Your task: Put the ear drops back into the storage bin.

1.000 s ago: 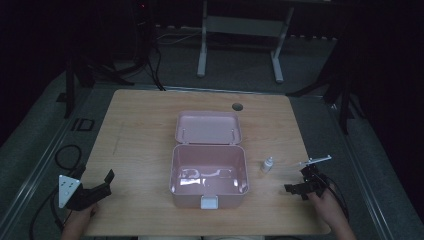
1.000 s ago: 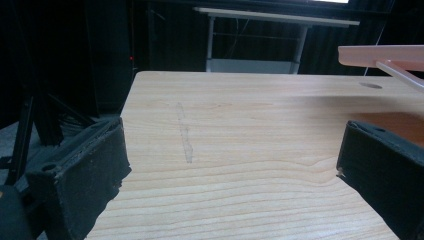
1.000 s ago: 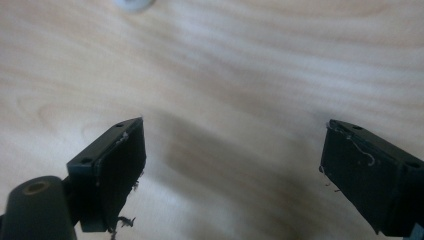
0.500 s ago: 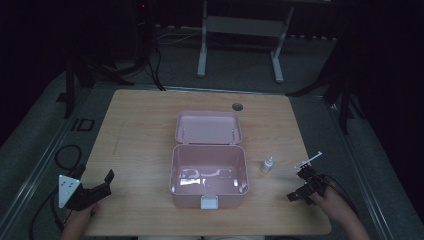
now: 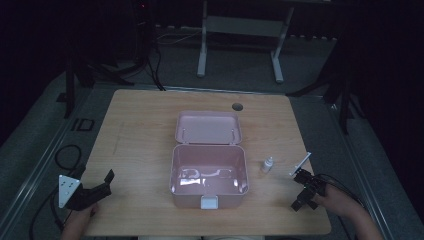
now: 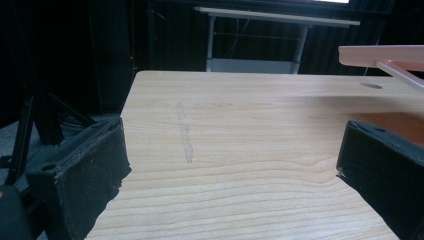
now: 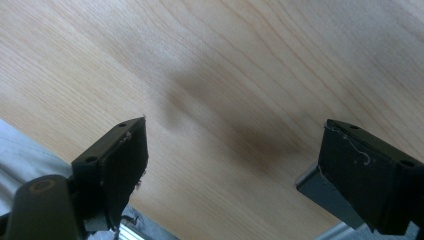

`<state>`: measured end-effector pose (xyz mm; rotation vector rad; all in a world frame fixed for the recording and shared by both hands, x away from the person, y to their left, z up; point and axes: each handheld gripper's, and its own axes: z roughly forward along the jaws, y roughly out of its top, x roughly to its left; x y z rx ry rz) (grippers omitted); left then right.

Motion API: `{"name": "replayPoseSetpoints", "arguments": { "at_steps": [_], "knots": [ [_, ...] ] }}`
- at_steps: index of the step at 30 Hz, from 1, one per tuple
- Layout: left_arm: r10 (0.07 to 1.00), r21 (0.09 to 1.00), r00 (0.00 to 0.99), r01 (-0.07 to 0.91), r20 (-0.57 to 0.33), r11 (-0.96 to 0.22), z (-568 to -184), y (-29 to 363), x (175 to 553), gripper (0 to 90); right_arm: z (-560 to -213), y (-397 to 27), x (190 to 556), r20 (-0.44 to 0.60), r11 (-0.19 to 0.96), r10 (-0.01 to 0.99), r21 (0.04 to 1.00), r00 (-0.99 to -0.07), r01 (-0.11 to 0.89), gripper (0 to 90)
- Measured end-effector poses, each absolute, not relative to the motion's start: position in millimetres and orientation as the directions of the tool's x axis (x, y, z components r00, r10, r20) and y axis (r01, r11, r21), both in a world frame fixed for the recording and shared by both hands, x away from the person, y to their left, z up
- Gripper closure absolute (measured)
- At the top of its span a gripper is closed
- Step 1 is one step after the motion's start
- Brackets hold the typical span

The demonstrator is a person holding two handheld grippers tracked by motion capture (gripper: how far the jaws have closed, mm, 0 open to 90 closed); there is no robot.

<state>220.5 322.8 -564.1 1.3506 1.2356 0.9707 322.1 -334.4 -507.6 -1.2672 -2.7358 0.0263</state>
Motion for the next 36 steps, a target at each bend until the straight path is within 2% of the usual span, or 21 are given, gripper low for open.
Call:
{"name": "replayPoseSetpoints", "arguments": {
  "at_steps": [5, 15, 36],
  "knots": [
    [0.987, 0.985, 0.147, 0.165, -0.070, 0.046, -564, 323, 220, 0.4, -505, -329, 322, 0.098, 0.667, 0.745, -0.129, -0.660, 0.734, 12.2],
    [0.987, 0.985, 0.147, 0.165, -0.071, 0.046, -564, 323, 220, 0.4, -501, -327, 325, 0.062, 0.696, 0.715, -0.162, -0.697, 0.699, 11.5],
    [0.986, 0.985, 0.149, 0.165, -0.072, 0.047, -564, 323, 221, 0.4, -486, -299, 370, 0.039, 0.672, 0.740, -0.070, -0.671, 0.737, 11.6]
  ]
}}
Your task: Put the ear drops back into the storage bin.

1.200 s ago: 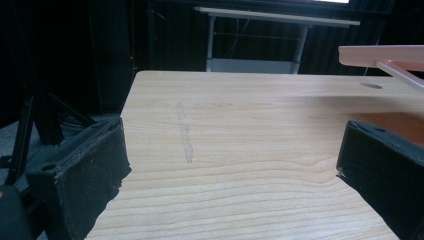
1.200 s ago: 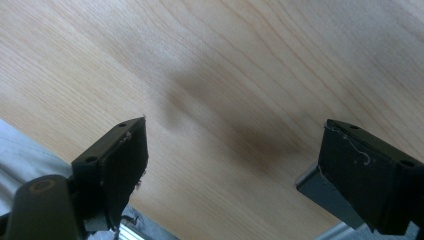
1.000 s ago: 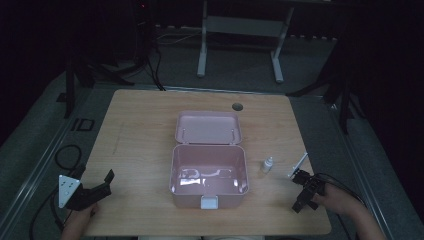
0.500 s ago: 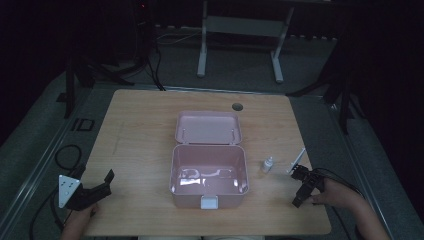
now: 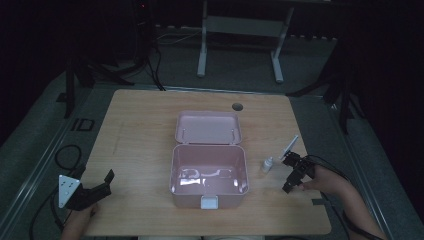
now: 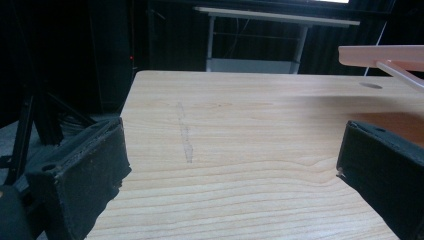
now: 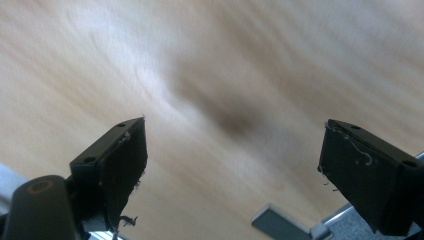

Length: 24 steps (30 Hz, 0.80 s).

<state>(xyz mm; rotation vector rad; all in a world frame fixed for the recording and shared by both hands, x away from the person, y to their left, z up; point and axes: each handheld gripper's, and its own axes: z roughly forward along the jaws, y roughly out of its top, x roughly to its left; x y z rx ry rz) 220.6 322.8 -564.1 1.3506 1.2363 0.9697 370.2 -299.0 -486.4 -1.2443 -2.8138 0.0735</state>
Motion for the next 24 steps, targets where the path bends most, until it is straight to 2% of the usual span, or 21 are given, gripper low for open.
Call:
{"name": "replayPoseSetpoints", "arguments": {
  "at_steps": [16, 24],
  "knots": [
    [0.986, 0.985, 0.152, 0.165, -0.072, 0.047, -564, 323, 221, 0.4, -482, -260, 410, 0.063, 0.674, 0.738, -0.029, -0.672, 0.738, 17.9],
    [0.985, 0.985, 0.154, 0.165, -0.072, 0.046, -564, 323, 221, 0.4, -491, -245, 425, 0.091, 0.665, 0.746, -0.053, -0.660, 0.745, 19.3]
  ]
}}
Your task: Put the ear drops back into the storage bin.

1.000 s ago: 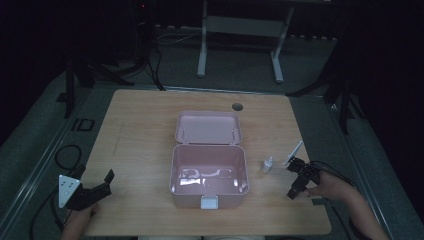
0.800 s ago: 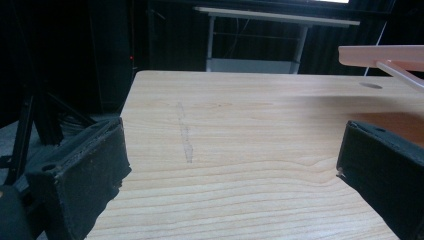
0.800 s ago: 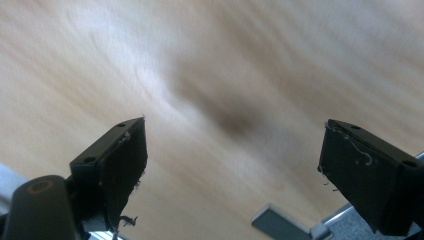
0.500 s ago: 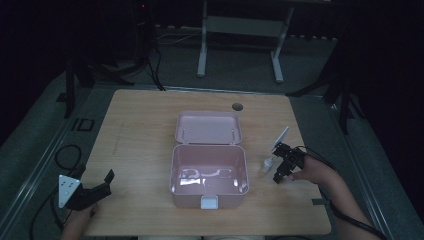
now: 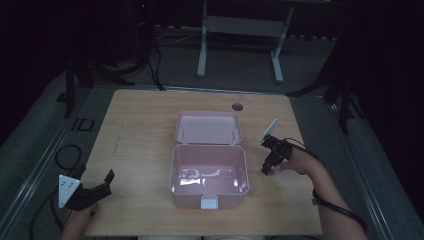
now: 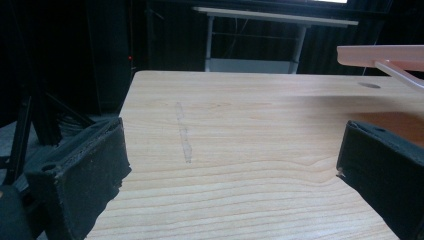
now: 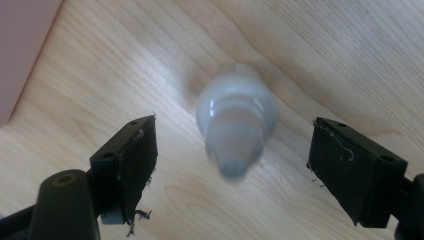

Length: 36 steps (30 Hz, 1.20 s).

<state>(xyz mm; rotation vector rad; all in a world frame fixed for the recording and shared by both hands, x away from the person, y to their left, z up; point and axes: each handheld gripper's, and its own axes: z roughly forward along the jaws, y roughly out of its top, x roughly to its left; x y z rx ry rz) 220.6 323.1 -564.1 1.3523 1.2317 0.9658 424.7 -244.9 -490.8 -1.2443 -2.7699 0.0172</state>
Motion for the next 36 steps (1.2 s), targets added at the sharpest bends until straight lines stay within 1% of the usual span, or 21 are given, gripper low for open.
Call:
{"name": "replayPoseSetpoints", "arguments": {
  "at_steps": [2, 5, 8, 9, 13, 14, 16, 17, 20, 21, 24, 28, 31, 36],
  "knots": [
    [0.985, 0.985, 0.155, 0.165, -0.074, 0.048, -564, 323, 221, 0.4, -495, -242, 427, 0.084, 0.661, 0.750, -0.068, -0.656, 0.747, 20.4],
    [0.985, 0.985, 0.156, 0.165, -0.074, 0.048, -564, 323, 221, 0.4, -498, -240, 430, 0.077, 0.659, 0.752, -0.067, -0.655, 0.749, 24.7],
    [0.985, 0.985, 0.156, 0.165, -0.074, 0.048, -564, 323, 221, 0.4, -499, -239, 430, 0.057, 0.664, 0.747, -0.053, -0.662, 0.746, 33.7],
    [0.985, 0.985, 0.156, 0.165, -0.074, 0.048, -564, 323, 221, 0.4, -499, -239, 431, 0.057, 0.663, 0.748, -0.057, -0.661, 0.746, 33.9],
    [0.985, 0.985, 0.155, 0.165, -0.074, 0.048, -564, 323, 221, 0.4, -501, -237, 431, 0.057, 0.674, 0.739, -0.070, -0.671, 0.736, 39.7],
    [0.985, 0.985, 0.155, 0.165, -0.074, 0.048, -564, 323, 221, 0.4, -501, -236, 431, 0.052, 0.676, 0.737, -0.067, -0.674, 0.734, 42.6],
    [0.985, 0.985, 0.154, 0.166, -0.074, 0.048, -564, 323, 221, 0.4, -502, -235, 432, 0.056, 0.674, 0.738, -0.069, -0.672, 0.735, 44.0],
    [0.985, 0.985, 0.155, 0.166, -0.073, 0.047, -564, 323, 221, 0.4, -502, -235, 433, 0.053, 0.676, 0.737, -0.070, -0.674, 0.734, 47.7],
    [0.985, 0.985, 0.154, 0.166, -0.075, 0.049, -564, 323, 221, 0.4, -504, -233, 433, 0.053, 0.680, 0.733, -0.080, -0.678, 0.729, 50.3],
    [0.985, 0.985, 0.154, 0.167, -0.075, 0.049, -564, 323, 221, 0.4, -504, -233, 433, 0.050, 0.678, 0.735, -0.083, -0.677, 0.730, 53.8],
    [0.985, 0.985, 0.154, 0.167, -0.075, 0.049, -564, 323, 221, 0.4, -504, -232, 433, 0.048, 0.686, 0.727, -0.082, -0.685, 0.723, 58.6],
    [0.985, 0.985, 0.154, 0.166, -0.075, 0.049, -564, 323, 221, 0.4, -501, -230, 432, 0.015, 0.711, 0.702, -0.078, -0.712, 0.699, 59.4],
    [0.985, 0.985, 0.155, 0.166, -0.075, 0.049, -564, 323, 221, 0.4, -497, -231, 430, 0.012, 0.735, 0.677, -0.068, -0.736, 0.675, 59.4],
    [0.985, 0.985, 0.155, 0.165, -0.074, 0.048, -564, 323, 221, 0.4, -493, -234, 422, -0.015, 0.803, 0.592, -0.071, -0.806, 0.592, 59.4]
  ]
}}
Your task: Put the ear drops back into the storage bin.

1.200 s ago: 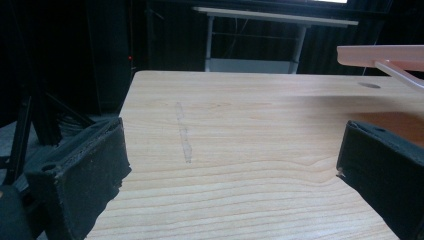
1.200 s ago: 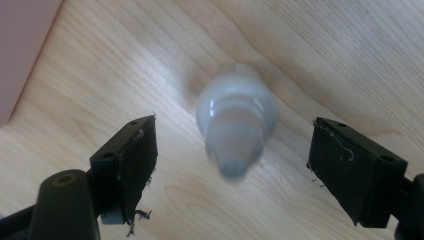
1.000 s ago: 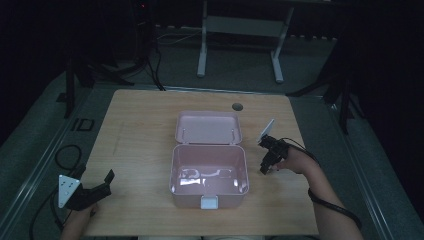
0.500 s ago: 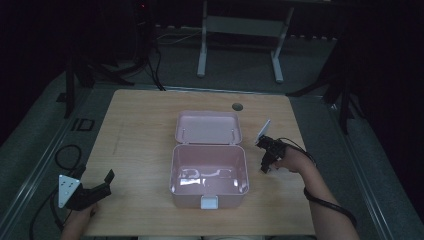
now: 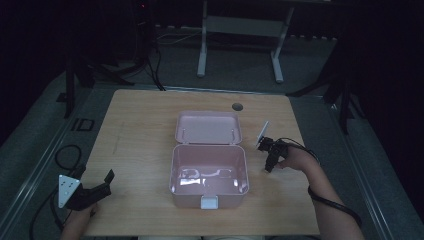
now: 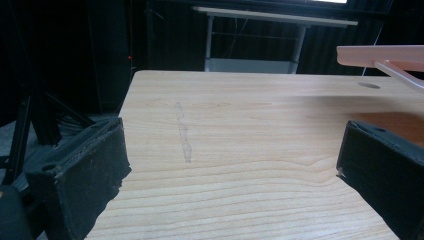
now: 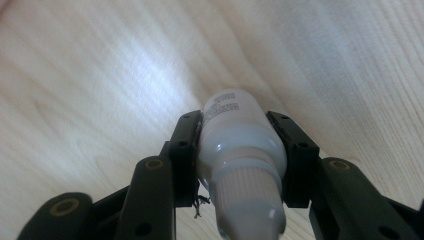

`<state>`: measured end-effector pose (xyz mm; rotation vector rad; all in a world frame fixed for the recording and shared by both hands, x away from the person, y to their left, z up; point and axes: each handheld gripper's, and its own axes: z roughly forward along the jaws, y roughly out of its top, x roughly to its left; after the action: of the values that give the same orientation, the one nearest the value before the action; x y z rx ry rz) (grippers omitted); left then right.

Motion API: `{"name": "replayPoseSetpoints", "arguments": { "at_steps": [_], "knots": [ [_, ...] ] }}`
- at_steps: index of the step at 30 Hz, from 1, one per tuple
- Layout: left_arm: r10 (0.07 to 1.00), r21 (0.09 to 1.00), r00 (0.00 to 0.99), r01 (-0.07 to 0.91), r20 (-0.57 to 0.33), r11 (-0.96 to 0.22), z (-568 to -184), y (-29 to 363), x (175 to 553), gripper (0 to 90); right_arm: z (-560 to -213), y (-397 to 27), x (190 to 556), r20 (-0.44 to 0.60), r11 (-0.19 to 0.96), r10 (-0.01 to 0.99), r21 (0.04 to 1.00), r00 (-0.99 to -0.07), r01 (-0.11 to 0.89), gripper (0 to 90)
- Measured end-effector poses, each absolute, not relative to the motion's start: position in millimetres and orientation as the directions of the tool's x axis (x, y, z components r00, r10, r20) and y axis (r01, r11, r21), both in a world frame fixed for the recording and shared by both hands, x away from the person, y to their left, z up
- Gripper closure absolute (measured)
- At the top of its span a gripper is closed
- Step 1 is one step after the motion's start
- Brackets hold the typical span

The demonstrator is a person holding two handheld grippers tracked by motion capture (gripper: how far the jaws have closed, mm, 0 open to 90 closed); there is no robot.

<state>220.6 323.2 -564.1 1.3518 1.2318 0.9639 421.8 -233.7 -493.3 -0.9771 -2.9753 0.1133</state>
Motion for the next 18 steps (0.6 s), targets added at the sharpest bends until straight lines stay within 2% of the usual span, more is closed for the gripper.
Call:
{"name": "replayPoseSetpoints", "arguments": {
  "at_steps": [18],
  "knots": [
    [0.986, 0.985, 0.153, 0.166, -0.072, 0.046, -564, 323, 221, 0.4, -488, -245, 384, -0.016, 0.955, 0.291, -0.052, -0.956, 0.292, 59.5]
  ]
}}
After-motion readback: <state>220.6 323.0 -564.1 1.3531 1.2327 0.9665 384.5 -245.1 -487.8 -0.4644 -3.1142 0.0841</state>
